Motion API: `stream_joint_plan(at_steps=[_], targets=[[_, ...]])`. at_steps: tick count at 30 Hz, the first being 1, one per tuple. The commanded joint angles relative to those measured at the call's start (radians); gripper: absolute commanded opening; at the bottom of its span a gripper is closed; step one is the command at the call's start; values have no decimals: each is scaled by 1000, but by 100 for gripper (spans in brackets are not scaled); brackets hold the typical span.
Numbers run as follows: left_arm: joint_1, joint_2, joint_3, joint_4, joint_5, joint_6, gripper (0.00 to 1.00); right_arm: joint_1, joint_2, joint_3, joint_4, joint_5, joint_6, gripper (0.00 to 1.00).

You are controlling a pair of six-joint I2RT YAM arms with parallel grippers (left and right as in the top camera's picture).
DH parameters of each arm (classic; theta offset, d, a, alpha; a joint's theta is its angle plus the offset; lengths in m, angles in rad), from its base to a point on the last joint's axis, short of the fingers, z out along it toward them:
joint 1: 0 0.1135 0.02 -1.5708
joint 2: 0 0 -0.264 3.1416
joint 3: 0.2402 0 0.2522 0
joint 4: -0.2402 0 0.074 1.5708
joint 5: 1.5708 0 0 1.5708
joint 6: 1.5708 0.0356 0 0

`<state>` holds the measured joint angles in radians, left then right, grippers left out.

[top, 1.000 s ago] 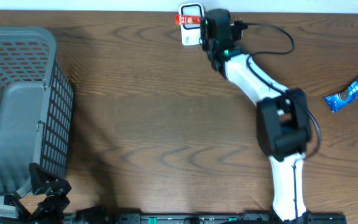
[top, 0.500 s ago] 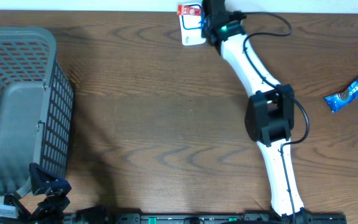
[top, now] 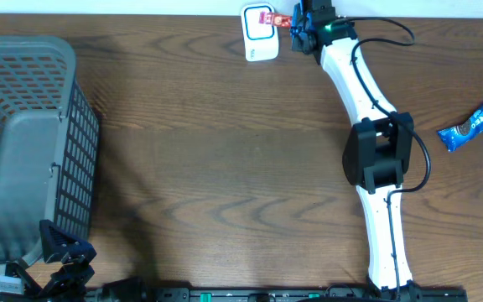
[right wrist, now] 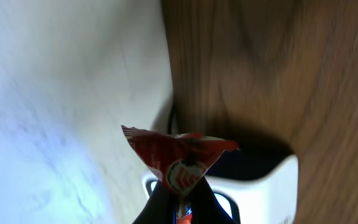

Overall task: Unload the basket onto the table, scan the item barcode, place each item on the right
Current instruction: 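Carry the Nescafe stick to the white scanner and hold it there, then carry the Nescafe stick to the right edge beside the Oreo pack and release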

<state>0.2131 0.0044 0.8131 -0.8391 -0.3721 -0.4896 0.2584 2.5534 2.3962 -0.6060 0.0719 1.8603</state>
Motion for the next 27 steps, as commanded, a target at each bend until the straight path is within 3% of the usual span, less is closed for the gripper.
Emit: stream_joint_plan(at_steps=[1, 5, 11, 19, 24, 27], targets=[[-3, -1, 2, 1, -6, 17, 98, 7, 2, 12, -22, -82, 24, 2], [-3, -1, 2, 1, -6, 18, 98, 7, 1, 12, -60, -72, -28, 2], [-3, -1, 2, 1, -6, 17, 98, -3, -62, 13, -131, 80, -344, 1], [-3, -1, 2, 1, -6, 18, 98, -101, -281, 13, -601, 311, -597, 1], [-3, -1, 2, 1, -6, 18, 98, -243, -357, 13, -965, 456, -709, 1], [-3, -1, 2, 1, -6, 17, 98, -330, -359, 5, -1093, 531, -787, 1]])
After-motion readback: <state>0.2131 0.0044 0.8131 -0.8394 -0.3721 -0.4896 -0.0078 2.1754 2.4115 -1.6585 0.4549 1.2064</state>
